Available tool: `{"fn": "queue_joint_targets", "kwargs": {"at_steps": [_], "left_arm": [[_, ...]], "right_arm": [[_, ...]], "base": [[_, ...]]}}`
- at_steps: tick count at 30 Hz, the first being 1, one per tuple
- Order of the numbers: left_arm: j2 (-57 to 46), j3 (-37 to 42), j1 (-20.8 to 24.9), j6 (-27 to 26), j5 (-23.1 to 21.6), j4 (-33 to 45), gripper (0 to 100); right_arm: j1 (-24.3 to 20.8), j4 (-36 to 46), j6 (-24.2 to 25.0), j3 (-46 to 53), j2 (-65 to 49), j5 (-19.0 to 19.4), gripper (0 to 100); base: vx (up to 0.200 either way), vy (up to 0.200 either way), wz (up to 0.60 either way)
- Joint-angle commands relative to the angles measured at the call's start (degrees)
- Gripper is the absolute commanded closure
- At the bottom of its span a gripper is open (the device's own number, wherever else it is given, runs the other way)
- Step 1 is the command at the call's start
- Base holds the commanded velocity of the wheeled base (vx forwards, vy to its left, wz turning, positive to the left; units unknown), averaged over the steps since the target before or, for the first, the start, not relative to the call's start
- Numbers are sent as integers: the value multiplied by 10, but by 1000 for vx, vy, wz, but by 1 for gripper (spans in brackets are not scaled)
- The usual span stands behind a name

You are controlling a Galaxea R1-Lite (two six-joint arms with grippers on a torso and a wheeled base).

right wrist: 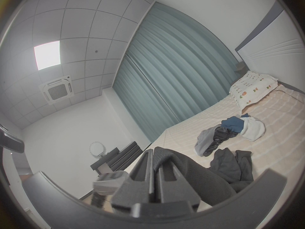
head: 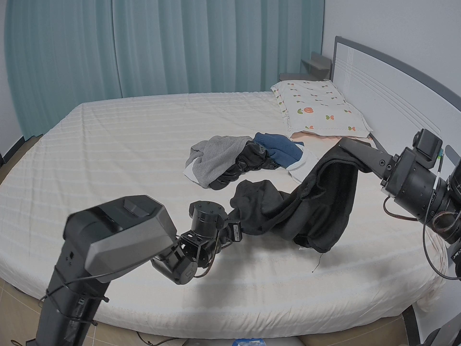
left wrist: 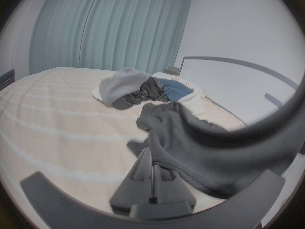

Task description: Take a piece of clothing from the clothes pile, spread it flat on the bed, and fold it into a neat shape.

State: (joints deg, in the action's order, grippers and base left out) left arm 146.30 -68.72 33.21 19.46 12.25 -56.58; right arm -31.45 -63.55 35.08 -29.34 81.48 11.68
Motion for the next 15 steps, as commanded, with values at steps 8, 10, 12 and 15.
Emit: {"fn": "queue_joint_targets", "kwargs": {"at_steps": [8, 10, 12, 15], "left_arm": [[-378, 147, -4, 67, -9, 56, 100], [-413, 149, -13, 73, -9, 96, 100], [-436, 156, -15, 76, -7, 120, 100], [-480, 190, -16, 73, -14, 147, 100]], "right_arm": [[118, -28, 4, -150, 195, -46, 100], [127, -43, 3, -181, 201, -55, 100], [133, -47, 2, -201, 196, -60, 100], [138, -45, 0, -210, 175, -69, 100]], "base": [[0, 0, 0], [0, 0, 0], [0, 0, 0], [0, 0, 0]]}}
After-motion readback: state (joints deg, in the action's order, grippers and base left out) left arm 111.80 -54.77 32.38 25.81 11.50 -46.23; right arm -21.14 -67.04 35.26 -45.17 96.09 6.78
